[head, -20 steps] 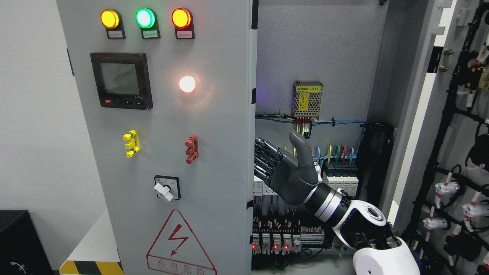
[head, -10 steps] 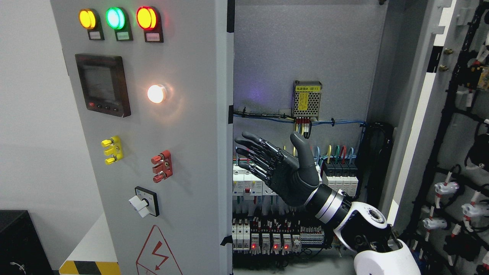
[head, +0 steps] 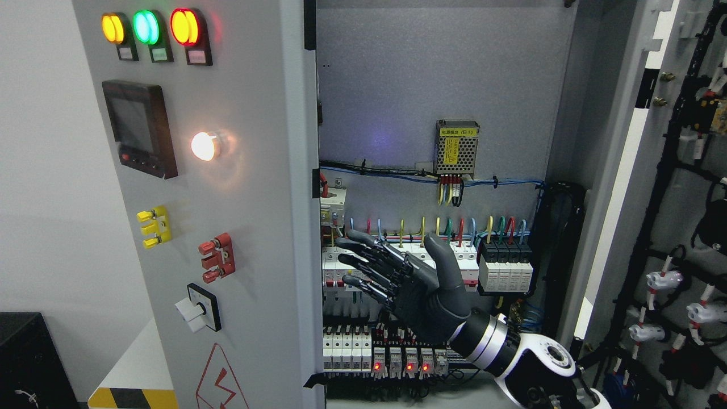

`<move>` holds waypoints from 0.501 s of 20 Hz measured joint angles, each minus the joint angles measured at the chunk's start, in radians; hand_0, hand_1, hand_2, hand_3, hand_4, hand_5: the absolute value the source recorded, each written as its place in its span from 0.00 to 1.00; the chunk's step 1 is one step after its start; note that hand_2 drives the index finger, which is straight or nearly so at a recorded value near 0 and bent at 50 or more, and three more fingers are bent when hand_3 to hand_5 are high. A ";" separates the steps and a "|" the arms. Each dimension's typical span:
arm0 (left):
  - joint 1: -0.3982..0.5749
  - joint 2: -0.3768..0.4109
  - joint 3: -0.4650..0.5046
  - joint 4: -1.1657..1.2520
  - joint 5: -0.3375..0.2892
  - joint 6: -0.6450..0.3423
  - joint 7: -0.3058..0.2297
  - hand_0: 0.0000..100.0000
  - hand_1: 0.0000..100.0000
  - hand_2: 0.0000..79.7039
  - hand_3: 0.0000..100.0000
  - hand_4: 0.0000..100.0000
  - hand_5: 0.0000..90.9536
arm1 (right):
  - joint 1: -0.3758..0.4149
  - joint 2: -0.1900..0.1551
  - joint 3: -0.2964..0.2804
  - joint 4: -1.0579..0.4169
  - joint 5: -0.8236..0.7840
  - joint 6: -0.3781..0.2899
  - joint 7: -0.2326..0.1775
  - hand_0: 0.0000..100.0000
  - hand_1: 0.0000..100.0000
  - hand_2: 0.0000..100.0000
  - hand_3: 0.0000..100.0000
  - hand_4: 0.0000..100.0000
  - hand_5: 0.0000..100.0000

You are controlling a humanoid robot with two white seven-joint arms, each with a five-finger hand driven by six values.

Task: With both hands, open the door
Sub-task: 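Pull the indicator-light door outward with the right hand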

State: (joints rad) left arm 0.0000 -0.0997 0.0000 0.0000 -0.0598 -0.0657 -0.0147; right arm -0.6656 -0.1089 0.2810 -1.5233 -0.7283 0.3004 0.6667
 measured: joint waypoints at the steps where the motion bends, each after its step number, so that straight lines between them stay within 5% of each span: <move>1: 0.000 0.000 0.000 0.000 0.000 0.000 0.000 0.00 0.00 0.00 0.00 0.00 0.00 | 0.008 -0.001 0.006 -0.010 0.000 0.000 0.002 0.00 0.00 0.00 0.00 0.00 0.00; 10: 0.000 0.000 0.000 0.000 0.000 0.001 -0.005 0.00 0.00 0.00 0.00 0.00 0.00 | 0.055 -0.002 0.071 -0.084 0.000 0.006 0.010 0.00 0.00 0.00 0.00 0.00 0.00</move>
State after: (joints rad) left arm 0.0000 -0.0997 0.0000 0.0000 -0.0598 -0.0645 -0.0193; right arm -0.6105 -0.1113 0.3523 -1.6068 -0.7286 0.3062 0.6768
